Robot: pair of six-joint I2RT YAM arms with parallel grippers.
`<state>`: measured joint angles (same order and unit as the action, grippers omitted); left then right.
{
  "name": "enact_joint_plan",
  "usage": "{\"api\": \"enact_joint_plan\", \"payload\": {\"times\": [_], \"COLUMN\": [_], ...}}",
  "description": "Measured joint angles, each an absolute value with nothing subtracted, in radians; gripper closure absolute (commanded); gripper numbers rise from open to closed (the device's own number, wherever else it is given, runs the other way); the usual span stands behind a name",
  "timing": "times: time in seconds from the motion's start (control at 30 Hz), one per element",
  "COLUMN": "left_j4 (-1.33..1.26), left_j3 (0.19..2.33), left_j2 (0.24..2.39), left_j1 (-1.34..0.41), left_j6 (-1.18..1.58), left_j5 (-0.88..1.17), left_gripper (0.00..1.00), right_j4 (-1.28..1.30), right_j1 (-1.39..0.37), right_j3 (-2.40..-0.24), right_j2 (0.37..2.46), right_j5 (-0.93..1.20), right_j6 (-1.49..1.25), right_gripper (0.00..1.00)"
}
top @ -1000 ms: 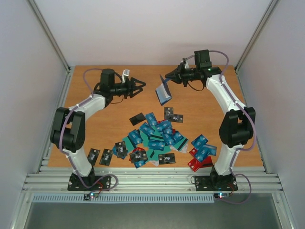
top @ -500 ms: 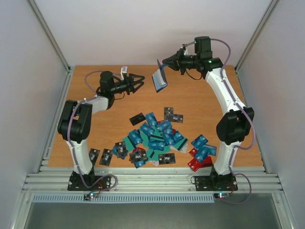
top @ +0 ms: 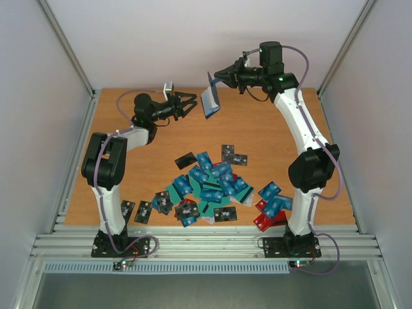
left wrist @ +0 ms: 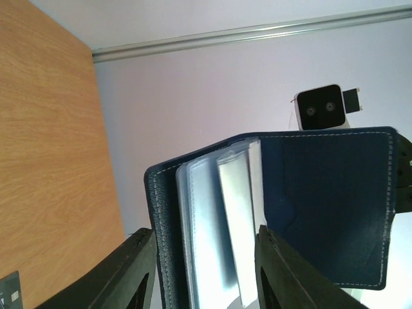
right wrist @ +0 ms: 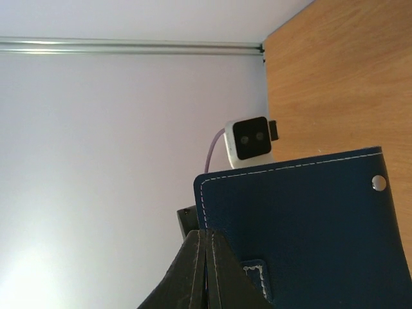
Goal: Put the credit cards into the card holder
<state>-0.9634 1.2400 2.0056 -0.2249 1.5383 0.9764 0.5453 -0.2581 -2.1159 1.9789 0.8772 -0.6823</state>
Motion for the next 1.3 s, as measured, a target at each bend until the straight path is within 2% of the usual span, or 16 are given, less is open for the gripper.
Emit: {"api": "enact_joint_plan", "payload": {"times": [0.23, 0.5, 0.77, 0.83, 0.93, 1.13, 1.2, 1.3], "left_j4": [-0.991, -1.032, -1.083, -1.093, -1.113, -1.129, -1.131, -1.137], "left_j3": [1.244, 1.250, 1.283, 1.283, 1.290, 1.294, 1.294, 1.294], "left_j2": [2.012, 2.018, 2.057, 2.063, 2.073, 2.077, 2.079, 2.086], "left_j1": [-0.229, -0.238, -0.243, -0.244, -0.244, -0.244, -0.244, -0.244], "left_j6": [1.577, 1.623, 1.679, 1.693, 1.710, 1.731, 1.733, 1.738], "left_j5": [0.973, 0.972, 0.972, 0.971, 0.966, 0.951, 0.948, 0.939], "left_gripper": [0.62, 0.63, 0.75, 0.74, 0.66, 0.57, 0.58, 0.66], "right_j4": [0.548, 0.551, 0.554, 0.554, 0.554, 0.568, 0.570, 0.570], "right_j1": [-0.273, -0.289, -0.295, -0.296, -0.298, -0.299, -0.299, -0.299], "right_j3": [-2.200, -2.258, -2.273, -2.275, -2.277, -2.345, -2.368, -2.397], "right_j2": [2.004, 2.031, 2.049, 2.049, 2.049, 2.069, 2.072, 2.077], "right_j5": [0.875, 0.875, 0.875, 0.875, 0.875, 0.876, 0.877, 0.881], "right_j6": [-0.697, -0.703, -0.709, -0.711, -0.715, -0.722, -0.723, -0.725], "right_gripper": [0.99, 0.99, 0.99, 0.99, 0.99, 0.99, 0.99, 0.99]}}
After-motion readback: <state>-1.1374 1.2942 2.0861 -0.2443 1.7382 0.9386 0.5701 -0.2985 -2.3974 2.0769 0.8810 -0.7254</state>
